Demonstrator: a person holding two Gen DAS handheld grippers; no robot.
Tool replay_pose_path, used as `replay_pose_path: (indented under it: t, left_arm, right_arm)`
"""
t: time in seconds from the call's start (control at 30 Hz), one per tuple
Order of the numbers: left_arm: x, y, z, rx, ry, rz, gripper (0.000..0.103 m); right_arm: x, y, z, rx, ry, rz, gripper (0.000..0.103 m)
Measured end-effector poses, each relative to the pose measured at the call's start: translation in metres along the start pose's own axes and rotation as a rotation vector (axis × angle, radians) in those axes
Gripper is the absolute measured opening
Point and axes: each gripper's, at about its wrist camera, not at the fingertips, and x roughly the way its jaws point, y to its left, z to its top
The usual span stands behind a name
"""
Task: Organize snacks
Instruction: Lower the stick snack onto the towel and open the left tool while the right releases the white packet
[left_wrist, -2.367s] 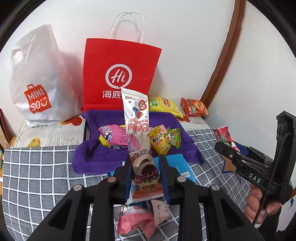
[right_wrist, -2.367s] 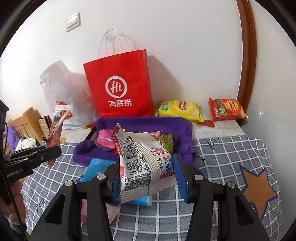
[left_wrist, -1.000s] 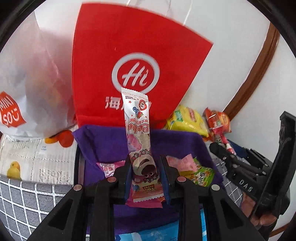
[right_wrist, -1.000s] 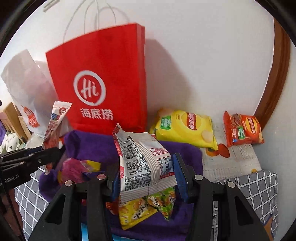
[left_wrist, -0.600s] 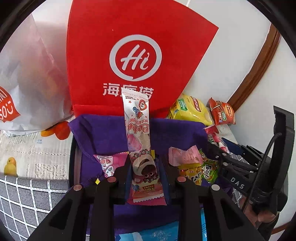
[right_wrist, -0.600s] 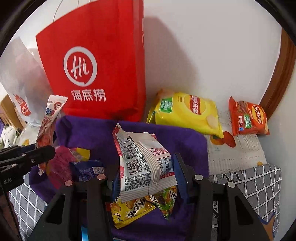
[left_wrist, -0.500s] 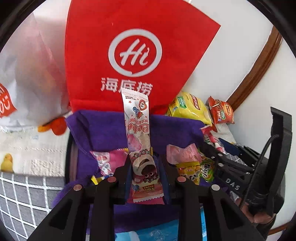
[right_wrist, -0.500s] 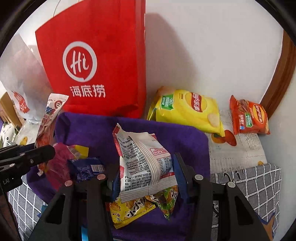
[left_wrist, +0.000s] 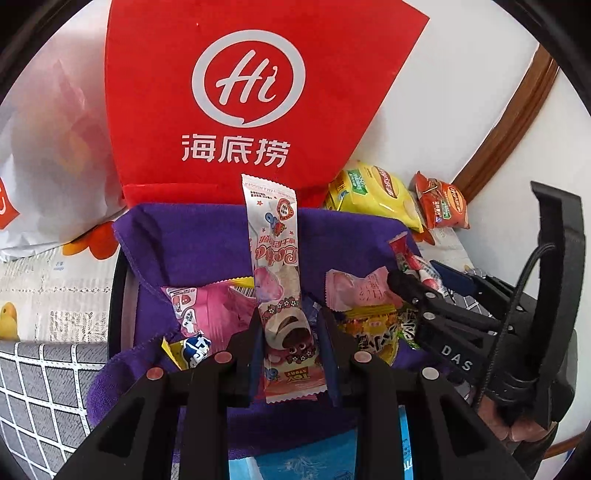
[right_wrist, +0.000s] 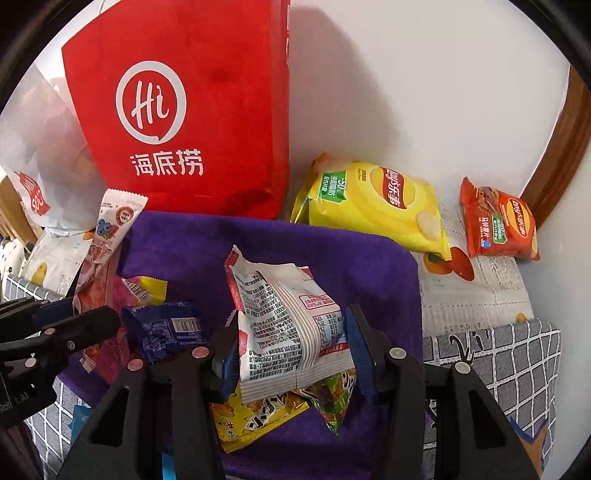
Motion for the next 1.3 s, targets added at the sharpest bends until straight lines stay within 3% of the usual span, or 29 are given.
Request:
replay_pose_path:
  t: [0.33,1.13,1.3]
  left_arm:
    - [0.003,-0.001,-0.001,0.002,0.020,-0.021,0.026]
    - [0.010,-0.009,-0.002,0.034,0.030,-0.045,0.028]
    - [0.005,-0.014,0.000,0.054,0.014,-0.043,0.050]
  right_arm:
    - [-0.012,-0.001,0.004,0.020,-0.018,0.009,0.059]
    - [-0.044,-0.014,0.010,0.073,-0.101,0.006,0.061]
    - [-0.046,-0.015,0.010,0.071,-0.105,0.005,0.061]
